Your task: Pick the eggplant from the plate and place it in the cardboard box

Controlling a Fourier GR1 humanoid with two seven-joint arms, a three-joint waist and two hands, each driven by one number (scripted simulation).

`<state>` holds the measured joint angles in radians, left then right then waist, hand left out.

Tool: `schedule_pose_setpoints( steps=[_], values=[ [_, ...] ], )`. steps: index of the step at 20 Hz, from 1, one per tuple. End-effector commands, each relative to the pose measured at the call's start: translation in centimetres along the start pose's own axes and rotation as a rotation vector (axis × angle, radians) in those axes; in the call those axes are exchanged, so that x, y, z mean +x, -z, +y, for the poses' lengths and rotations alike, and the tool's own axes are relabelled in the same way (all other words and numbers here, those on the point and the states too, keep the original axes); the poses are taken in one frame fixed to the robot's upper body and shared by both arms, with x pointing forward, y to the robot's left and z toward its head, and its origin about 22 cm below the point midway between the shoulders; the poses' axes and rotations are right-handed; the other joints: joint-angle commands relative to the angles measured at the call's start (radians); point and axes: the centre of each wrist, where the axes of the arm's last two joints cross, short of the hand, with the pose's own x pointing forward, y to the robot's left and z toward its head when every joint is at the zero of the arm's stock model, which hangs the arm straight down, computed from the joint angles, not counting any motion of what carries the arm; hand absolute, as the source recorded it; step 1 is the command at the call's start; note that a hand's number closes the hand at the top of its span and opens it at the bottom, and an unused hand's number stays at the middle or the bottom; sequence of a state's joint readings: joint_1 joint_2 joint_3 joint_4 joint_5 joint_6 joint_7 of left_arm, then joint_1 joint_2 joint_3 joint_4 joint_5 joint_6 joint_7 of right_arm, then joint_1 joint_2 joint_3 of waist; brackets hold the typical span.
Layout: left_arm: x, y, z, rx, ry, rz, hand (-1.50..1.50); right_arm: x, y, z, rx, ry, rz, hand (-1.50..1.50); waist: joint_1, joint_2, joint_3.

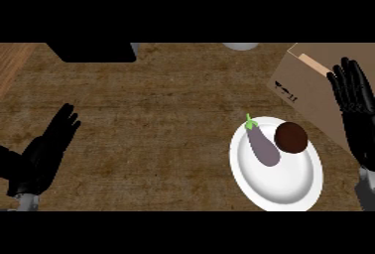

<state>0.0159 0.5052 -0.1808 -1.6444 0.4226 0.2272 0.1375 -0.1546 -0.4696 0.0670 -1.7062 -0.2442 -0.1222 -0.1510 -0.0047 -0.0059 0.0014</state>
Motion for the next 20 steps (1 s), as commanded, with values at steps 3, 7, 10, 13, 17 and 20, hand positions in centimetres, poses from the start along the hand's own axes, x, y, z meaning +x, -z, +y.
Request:
schedule_pose_setpoints(
  steps=[3,7,10,13,17,20],
  values=[
    [4.1,1.9,-1.9,-0.159,0.18,-0.241,0.0,1.7,6.5,-1.4,0.183,0.001,0.17,-1.5,0.058,0.028,-0.003],
    [7.0,2.1,-3.1,-0.283,0.287,-0.401,0.0,1.9,7.1,-3.1,0.492,-0.314,0.376,-1.5,0.107,0.055,-0.014],
    [7.3,2.6,-4.6,-0.344,0.313,-0.422,0.0,0.8,9.5,-4.4,0.567,-0.206,0.487,-1.5,0.107,0.054,-0.002],
    [6.5,3.1,-4.1,-0.348,0.314,-0.433,0.0,0.0,10.3,-6.6,0.717,-0.198,0.445,-1.5,0.094,0.045,0.001],
    [5.9,4.2,-5.4,-0.345,0.35,-0.436,0.0,1.0,12.8,-5.5,0.908,-0.253,0.346,-1.5,0.098,0.049,0.002],
    [6.4,4.6,-6.0,-0.345,0.326,-0.438,0.0,2.4,14.8,-5.7,1.032,-0.297,0.317,-1.5,0.088,0.038,0.001]
  ],
)
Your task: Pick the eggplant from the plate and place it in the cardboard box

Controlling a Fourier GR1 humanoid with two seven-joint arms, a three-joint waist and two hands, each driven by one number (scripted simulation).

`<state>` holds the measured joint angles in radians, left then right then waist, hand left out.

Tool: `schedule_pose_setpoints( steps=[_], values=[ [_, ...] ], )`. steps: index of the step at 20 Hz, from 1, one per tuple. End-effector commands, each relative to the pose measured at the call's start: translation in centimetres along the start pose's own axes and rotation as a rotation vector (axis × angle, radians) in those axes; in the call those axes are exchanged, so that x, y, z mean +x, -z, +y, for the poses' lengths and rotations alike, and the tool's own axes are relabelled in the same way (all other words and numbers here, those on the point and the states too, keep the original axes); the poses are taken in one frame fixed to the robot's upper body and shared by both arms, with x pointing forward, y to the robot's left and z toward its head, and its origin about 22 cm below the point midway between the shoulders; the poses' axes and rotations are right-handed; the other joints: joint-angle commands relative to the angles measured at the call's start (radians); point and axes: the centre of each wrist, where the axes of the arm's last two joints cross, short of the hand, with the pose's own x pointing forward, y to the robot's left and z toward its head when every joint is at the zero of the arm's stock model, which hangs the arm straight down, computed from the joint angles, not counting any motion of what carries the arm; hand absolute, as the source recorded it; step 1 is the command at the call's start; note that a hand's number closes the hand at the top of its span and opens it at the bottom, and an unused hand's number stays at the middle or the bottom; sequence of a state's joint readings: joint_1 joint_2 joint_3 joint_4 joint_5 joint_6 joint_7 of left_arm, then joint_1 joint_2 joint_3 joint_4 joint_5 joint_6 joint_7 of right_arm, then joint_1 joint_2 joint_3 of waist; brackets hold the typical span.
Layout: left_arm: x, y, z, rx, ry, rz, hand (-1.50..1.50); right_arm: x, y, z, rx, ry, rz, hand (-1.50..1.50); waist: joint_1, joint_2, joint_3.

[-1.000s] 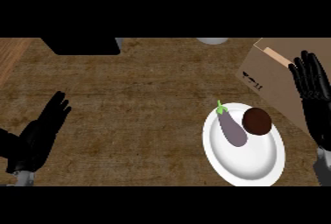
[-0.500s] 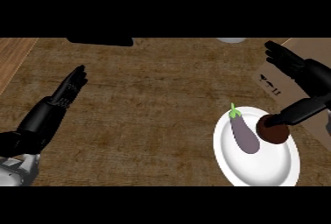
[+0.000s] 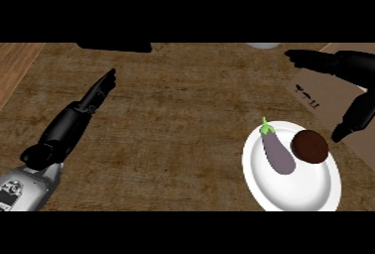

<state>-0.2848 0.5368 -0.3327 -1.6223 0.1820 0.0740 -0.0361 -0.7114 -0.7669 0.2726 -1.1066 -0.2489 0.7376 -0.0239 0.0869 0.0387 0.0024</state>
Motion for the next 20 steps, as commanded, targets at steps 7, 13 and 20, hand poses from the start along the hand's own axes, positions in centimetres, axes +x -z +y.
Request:
schedule_pose_setpoints(
  steps=[7,13,20],
  values=[
    [-1.1,0.8,-0.3,-0.008,0.009,0.0,0.0,5.6,5.2,-0.6,0.496,-0.322,0.134,-1.5,0.0,-0.014,-0.002],
    [-1.6,0.7,0.5,0.005,0.014,0.005,0.0,8.6,10.7,3.5,0.645,-0.498,0.148,-1.5,-0.024,-0.025,-0.002],
    [-3.5,-0.6,1.8,0.043,0.019,0.04,0.0,9.7,12.4,3.5,0.725,-0.571,0.246,-1.5,-0.047,-0.029,-0.003]
  ],
)
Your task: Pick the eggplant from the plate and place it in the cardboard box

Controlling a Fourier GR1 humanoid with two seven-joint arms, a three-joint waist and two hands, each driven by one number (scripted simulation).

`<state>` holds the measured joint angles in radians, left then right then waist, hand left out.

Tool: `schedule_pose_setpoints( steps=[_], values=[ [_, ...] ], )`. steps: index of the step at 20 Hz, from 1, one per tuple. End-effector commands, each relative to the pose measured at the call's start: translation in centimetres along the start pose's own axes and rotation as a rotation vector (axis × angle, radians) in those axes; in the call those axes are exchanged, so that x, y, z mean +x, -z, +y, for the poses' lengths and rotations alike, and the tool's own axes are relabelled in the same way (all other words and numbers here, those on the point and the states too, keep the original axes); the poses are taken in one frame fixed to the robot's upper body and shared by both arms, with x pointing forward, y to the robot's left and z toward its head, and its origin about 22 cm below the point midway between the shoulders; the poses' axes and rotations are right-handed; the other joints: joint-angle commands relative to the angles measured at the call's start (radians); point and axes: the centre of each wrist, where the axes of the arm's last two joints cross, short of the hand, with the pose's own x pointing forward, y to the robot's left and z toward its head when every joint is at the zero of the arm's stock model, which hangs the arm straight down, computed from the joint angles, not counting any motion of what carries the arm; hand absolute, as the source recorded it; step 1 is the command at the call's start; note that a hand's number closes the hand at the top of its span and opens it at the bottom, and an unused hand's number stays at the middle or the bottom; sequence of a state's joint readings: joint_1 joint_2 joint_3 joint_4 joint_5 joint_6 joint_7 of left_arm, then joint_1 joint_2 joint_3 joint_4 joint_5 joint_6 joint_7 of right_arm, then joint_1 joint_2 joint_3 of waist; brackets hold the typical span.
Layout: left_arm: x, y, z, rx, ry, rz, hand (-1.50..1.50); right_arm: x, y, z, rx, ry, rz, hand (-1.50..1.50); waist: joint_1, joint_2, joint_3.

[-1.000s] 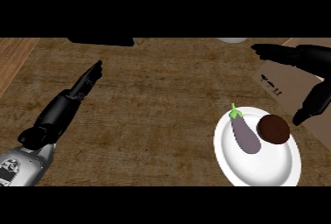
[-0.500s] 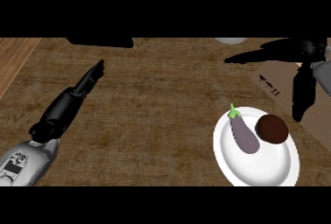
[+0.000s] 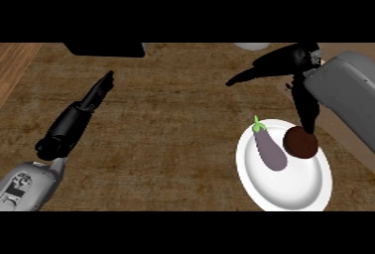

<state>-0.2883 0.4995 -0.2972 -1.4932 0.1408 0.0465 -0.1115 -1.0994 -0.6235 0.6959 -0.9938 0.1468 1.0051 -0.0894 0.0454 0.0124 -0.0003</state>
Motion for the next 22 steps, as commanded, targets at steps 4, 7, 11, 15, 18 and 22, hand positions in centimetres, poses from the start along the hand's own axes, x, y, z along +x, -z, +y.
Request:
schedule_pose_setpoints(
  steps=[4,7,11,15,18,22],
  values=[
    [-1.2,-0.8,0.5,0.015,-0.007,0.027,0.0,0.7,3.3,0.6,0.197,-0.03,0.006,-1.5,-0.022,-0.006,0.0],
    [-2.0,-1.0,0.4,0.023,0.007,0.032,0.0,1.6,2.8,-0.1,0.238,-0.03,-0.002,-1.5,-0.035,-0.01,0.0],
    [-0.7,-1.7,0.5,0.016,-0.012,0.021,0.0,1.0,3.4,0.7,0.201,-0.062,0.035,-1.5,-0.026,-0.011,0.0],
    [-0.1,0.0,0.0,0.031,0.008,0.015,0.0,0.6,5.6,2.1,0.206,-0.089,0.063,-1.5,-0.031,-0.008,0.001],
    [-1.5,-0.7,1.1,0.032,-0.002,0.024,0.0,0.8,5.9,2.7,0.179,-0.087,0.034,-1.5,-0.038,-0.01,0.0],
    [0.0,0.1,1.6,0.016,-0.007,0.032,0.0,1.4,7.0,3.1,0.214,-0.125,0.06,-1.5,-0.035,-0.01,0.0]
  ],
)
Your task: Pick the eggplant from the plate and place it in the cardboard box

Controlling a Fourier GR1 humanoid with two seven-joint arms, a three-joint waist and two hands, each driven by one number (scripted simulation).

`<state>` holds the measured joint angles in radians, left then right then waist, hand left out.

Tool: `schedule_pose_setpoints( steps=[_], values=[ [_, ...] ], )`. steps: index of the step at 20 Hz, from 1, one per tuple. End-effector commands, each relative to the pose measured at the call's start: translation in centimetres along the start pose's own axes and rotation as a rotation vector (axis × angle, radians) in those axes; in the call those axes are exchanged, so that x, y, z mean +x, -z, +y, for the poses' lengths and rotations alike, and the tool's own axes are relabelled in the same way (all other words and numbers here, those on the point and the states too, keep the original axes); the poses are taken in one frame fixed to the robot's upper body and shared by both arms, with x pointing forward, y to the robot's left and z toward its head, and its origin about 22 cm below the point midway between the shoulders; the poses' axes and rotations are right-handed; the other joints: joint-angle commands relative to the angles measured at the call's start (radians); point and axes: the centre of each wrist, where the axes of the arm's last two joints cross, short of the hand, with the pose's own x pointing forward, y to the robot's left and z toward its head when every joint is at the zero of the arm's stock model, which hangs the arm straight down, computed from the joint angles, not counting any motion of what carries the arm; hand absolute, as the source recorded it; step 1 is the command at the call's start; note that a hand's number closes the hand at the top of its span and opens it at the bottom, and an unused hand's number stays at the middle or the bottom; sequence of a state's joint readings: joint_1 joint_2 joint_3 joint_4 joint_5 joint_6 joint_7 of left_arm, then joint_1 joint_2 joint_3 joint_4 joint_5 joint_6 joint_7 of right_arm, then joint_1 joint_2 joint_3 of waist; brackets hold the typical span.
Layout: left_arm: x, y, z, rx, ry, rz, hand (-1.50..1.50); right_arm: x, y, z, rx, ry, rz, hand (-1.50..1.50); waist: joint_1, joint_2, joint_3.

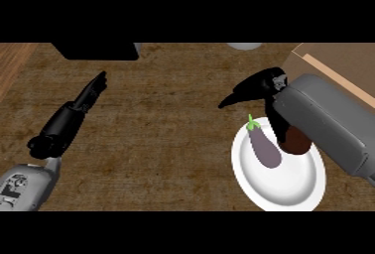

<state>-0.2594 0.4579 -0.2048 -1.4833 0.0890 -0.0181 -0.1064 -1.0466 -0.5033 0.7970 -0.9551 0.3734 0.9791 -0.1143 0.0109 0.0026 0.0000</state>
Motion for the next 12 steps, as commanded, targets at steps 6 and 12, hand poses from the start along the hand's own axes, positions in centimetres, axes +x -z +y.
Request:
schedule_pose_setpoints(
  steps=[6,12],
  values=[
    [0.6,-0.5,-0.1,-0.012,0.001,0.006,0.0,-0.6,4.0,4.0,0.068,-0.044,-0.003,-1.5,0.0,-0.001,0.0],
    [1.0,-0.8,-0.9,-0.001,-0.01,-0.007,0.0,-4.3,1.8,4.4,0.065,0.006,-0.036,-1.5,0.008,0.002,0.001]
  ],
)
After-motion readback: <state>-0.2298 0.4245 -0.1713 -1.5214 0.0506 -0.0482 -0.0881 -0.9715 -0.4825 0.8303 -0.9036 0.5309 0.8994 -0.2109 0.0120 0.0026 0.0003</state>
